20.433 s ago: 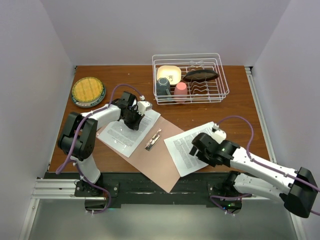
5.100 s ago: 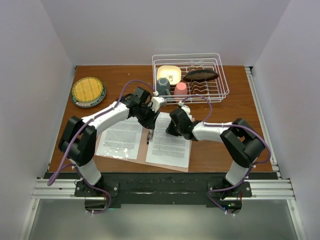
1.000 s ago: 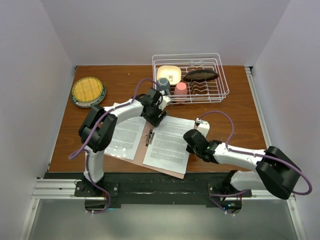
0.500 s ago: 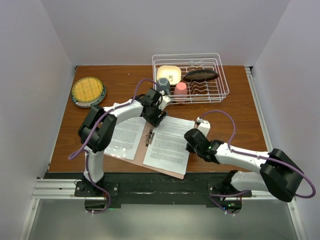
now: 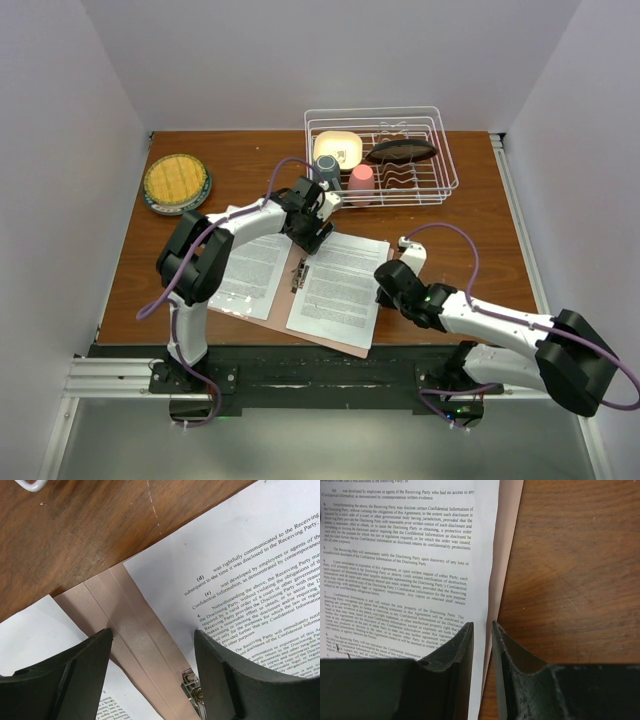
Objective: Put the files into the folder
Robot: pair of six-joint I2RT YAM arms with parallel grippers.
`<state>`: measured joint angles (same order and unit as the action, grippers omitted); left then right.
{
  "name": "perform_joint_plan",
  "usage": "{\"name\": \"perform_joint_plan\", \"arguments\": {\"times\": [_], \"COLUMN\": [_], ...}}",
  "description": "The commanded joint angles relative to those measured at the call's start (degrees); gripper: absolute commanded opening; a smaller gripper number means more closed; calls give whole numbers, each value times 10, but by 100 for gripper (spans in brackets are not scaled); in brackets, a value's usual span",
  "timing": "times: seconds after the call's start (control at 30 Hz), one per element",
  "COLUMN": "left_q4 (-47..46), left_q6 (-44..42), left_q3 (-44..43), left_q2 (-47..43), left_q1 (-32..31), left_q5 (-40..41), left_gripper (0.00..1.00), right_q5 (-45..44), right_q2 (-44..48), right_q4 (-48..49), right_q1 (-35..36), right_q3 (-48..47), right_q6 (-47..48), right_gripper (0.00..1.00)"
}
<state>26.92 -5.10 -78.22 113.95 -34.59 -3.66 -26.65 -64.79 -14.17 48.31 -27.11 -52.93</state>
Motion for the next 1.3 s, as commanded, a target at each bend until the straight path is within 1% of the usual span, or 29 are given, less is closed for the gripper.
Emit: {"name": "perform_joint_plan", "arguments": {"times": [0.0,0.2,0.57,0.67,0.87,0.97,1.13,1.27], "left_q4": [27,28,27,27,26,27,33,49], "left_q6": [13,13,15,15,16,17,18,19], "left_q3": [13,14,13,13,13,13,8,-18], "left_q2": [-6,-7,-3,-3,-1,-2,-7,-20], "left_q1": [-5,-4,-5,-5,-4,-5,-5,-1], "left_q5": [-17,-15,-19,-18,-20,-21,-25,-28], "left_gripper": [71,70,70,70,70,70,70,70], "right_q5": [0,20,49,55,60,55,23,-9], "right_q2": [-6,-35,-24,-24,-24,-23,-13,-43], "right_q4": [10,31,27,20,6,-8,-44,-45], "right_q1": [1,0,2,6,13,13,13,9], "right_q3": [17,12,17,11,-4,-19,-54,-95], "right_q6": [-11,-17,-33,-36,-36,-32,-6,22], "right_gripper": [26,24,14,14,15,18,23,24]}}
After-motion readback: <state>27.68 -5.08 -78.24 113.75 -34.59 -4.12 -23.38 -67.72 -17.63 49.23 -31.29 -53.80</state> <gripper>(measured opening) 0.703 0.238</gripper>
